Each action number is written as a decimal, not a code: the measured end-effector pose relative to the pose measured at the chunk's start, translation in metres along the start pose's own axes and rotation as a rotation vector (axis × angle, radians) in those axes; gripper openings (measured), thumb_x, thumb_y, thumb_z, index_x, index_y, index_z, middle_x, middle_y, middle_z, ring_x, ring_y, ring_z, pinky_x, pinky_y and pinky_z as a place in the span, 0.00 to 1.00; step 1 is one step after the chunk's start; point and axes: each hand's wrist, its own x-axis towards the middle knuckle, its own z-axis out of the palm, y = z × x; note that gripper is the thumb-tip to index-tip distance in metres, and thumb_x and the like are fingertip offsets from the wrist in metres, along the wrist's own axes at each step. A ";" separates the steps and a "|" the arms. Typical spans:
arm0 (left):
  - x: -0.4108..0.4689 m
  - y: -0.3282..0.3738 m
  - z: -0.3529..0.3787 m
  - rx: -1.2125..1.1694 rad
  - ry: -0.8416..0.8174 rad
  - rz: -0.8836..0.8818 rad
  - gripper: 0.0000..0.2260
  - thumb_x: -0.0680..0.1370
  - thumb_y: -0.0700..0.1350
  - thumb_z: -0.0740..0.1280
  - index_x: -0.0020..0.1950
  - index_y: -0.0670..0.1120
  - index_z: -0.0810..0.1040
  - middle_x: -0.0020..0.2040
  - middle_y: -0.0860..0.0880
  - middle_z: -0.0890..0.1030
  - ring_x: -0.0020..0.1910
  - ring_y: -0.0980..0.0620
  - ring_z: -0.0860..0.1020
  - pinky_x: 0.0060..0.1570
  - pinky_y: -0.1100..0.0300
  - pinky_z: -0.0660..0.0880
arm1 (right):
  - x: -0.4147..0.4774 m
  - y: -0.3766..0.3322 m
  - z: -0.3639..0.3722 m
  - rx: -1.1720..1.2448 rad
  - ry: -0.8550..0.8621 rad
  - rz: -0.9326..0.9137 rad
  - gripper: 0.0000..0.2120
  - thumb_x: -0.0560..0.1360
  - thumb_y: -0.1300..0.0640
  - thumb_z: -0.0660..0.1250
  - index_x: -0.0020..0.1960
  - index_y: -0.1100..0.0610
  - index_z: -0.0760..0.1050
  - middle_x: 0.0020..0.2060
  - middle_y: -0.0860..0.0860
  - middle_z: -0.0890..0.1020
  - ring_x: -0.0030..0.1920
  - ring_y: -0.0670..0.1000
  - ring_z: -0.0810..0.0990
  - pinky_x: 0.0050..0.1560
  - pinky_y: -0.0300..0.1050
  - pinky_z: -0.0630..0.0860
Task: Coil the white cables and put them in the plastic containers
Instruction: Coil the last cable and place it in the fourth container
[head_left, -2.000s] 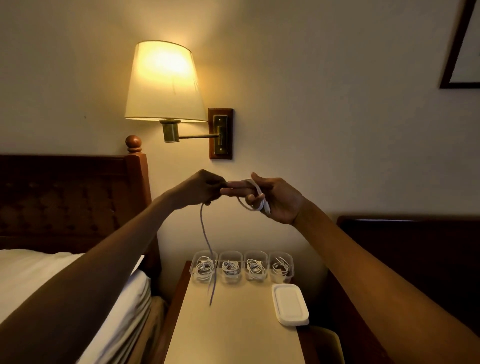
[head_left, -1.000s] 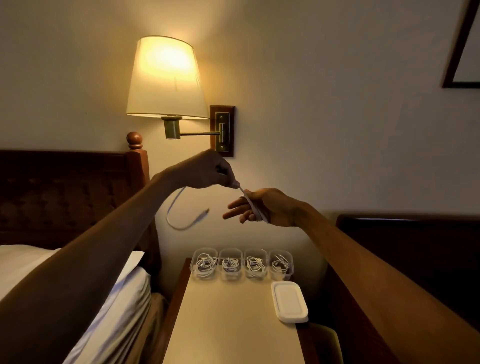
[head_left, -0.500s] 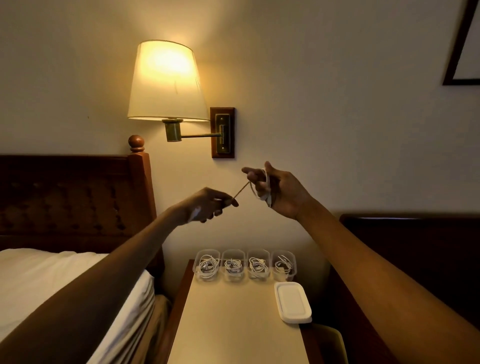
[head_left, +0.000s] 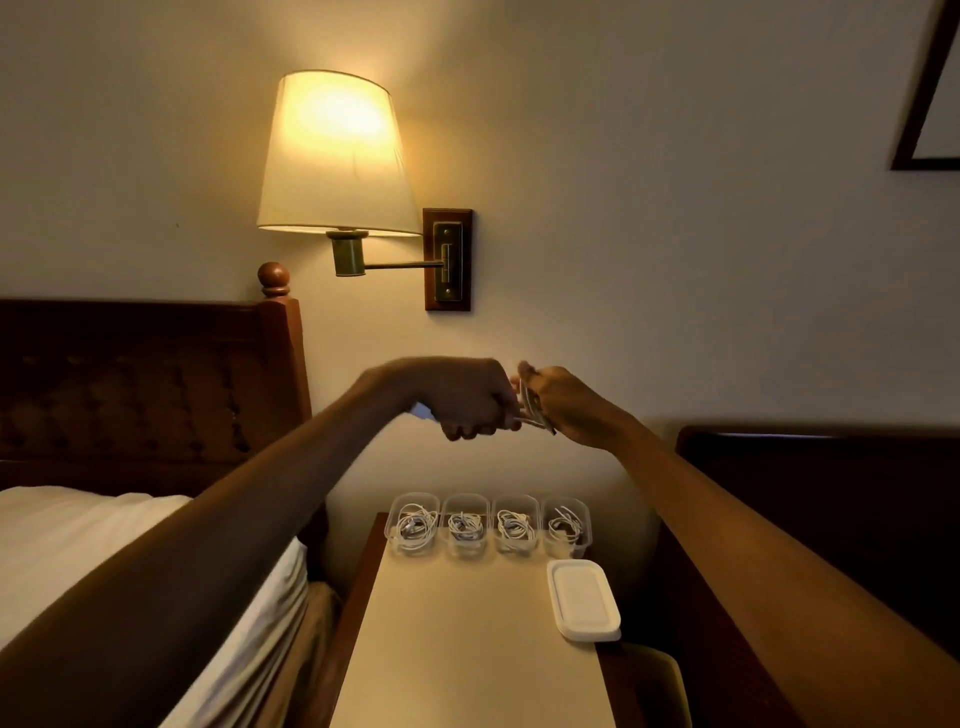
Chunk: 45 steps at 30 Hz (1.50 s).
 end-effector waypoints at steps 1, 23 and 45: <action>-0.005 0.001 -0.009 0.018 -0.031 0.007 0.11 0.81 0.37 0.62 0.60 0.39 0.79 0.39 0.47 0.77 0.32 0.56 0.72 0.31 0.64 0.73 | -0.001 0.002 -0.001 -0.037 -0.029 0.020 0.25 0.84 0.47 0.51 0.69 0.67 0.66 0.67 0.59 0.73 0.61 0.56 0.77 0.54 0.41 0.75; 0.022 -0.046 0.006 -0.383 0.683 0.202 0.07 0.81 0.34 0.62 0.54 0.36 0.79 0.45 0.44 0.83 0.43 0.53 0.84 0.46 0.63 0.81 | -0.020 -0.014 -0.006 0.869 -0.475 0.131 0.29 0.83 0.46 0.49 0.28 0.57 0.70 0.21 0.49 0.69 0.16 0.44 0.64 0.17 0.30 0.59; 0.027 -0.029 0.030 -1.064 0.349 0.085 0.15 0.76 0.39 0.71 0.60 0.34 0.74 0.52 0.37 0.82 0.53 0.41 0.83 0.54 0.53 0.81 | -0.026 -0.004 0.001 0.935 -0.010 0.119 0.16 0.81 0.48 0.59 0.50 0.62 0.71 0.26 0.54 0.80 0.23 0.47 0.79 0.30 0.36 0.80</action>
